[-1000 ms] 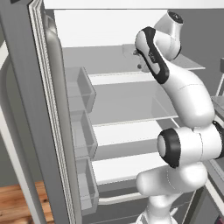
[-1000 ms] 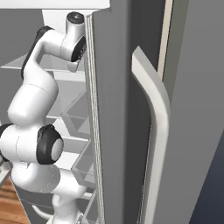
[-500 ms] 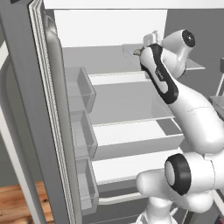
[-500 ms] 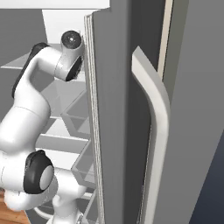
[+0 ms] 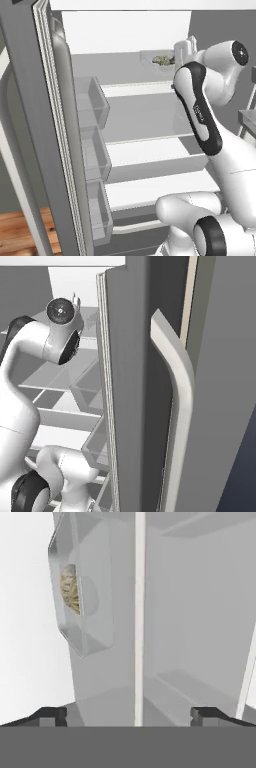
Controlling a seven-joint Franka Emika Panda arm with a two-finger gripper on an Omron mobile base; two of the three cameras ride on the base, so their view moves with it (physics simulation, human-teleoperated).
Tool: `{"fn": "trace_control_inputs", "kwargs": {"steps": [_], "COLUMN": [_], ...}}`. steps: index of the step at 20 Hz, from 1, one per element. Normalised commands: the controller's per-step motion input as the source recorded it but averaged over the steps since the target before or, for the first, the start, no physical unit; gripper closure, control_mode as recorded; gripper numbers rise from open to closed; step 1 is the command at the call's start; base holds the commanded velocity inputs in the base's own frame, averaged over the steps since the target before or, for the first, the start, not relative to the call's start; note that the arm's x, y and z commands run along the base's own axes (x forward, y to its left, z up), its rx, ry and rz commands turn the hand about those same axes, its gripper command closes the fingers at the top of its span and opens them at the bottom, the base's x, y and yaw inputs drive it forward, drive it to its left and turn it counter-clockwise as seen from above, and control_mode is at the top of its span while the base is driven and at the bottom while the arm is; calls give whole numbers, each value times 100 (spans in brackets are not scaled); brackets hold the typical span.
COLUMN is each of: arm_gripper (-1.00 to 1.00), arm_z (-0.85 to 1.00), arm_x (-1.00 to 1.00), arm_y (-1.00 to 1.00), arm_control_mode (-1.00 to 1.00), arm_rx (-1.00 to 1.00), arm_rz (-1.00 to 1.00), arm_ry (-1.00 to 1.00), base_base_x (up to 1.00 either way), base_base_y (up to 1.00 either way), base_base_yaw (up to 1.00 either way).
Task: Place two dumplings into each of the tupperware containers and then place the containers in the fridge.
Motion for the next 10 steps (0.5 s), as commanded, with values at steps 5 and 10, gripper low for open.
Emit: {"fn": "trace_control_inputs", "kwargs": {"steps": [5, 10], "arm_gripper": [-100, -100], "arm_z": [0, -11], "arm_x": [-100, -87], "arm_y": [1, 27], "arm_control_mode": [-100, -100], "arm_rx": [-28, -47], "arm_rz": [42, 38], "arm_ry": [11, 26], "base_base_x": [0, 0], "base_base_y": [0, 0], "base_base_yaw": [0, 0]}}
